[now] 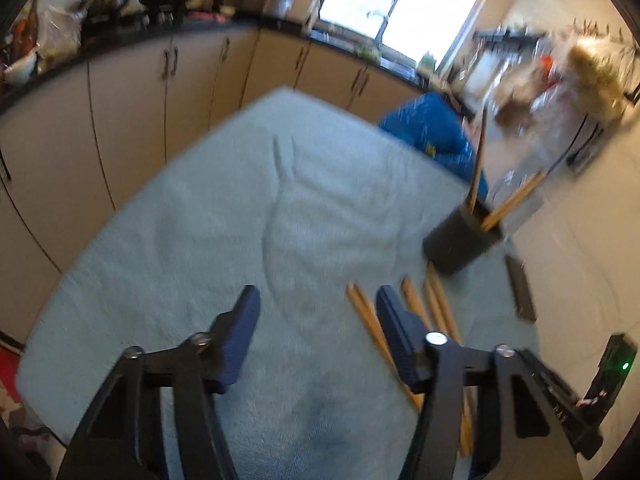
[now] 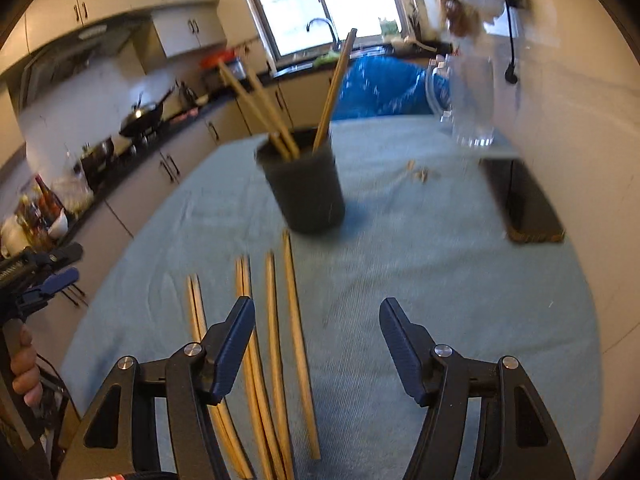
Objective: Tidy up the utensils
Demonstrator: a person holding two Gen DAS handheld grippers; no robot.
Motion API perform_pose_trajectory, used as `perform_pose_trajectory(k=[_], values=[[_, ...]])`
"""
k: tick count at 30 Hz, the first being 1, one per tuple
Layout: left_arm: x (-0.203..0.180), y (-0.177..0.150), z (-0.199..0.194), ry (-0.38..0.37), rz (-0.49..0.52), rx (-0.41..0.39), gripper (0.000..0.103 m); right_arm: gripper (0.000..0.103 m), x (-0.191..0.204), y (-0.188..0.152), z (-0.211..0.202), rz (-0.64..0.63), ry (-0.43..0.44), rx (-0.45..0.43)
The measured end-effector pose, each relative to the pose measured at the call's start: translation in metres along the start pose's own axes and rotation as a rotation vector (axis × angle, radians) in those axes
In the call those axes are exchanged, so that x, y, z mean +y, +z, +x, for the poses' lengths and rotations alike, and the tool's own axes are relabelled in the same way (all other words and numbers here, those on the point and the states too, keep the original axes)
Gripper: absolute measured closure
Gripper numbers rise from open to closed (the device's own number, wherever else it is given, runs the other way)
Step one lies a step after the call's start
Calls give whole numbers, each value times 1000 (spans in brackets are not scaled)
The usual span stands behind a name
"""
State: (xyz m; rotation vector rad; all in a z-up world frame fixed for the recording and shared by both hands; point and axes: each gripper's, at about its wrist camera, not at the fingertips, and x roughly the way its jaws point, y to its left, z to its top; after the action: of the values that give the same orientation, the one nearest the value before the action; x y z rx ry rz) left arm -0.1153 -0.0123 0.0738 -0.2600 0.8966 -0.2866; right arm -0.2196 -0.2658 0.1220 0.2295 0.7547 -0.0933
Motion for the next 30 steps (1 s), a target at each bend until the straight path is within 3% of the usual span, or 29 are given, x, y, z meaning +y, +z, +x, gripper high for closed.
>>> perform_pose_trajectory(k=[1,6,10,15,18,22,27,28,30], values=[[-2,-6,9,2,12,28,62,33,-2,-2,4,0,-3,4],[-29,-26,56,6,72,139,68,33,-20,-6,26,24,-9,2],[-52,-29,84,32,112,194,79,33,-34,-2,36,67,32,-35],[-75,-29,93,96,185,164,82,33,-32,3,38,57,64,-74],[-88,-34,94,136,242,139,95,33,-35,1,38,67,87,-80],[-103,-39,94,227,314,114,95,33,-46,-2,34,120,128,-97],[-121,-43,104,349,402,109,94,33,-58,-2,40,188,171,-60],[-124,-44,108,389,427,114,90,33,-60,-2,41,196,178,-57],[-133,-51,113,452,497,86,92,33,-63,-3,41,207,188,-55]])
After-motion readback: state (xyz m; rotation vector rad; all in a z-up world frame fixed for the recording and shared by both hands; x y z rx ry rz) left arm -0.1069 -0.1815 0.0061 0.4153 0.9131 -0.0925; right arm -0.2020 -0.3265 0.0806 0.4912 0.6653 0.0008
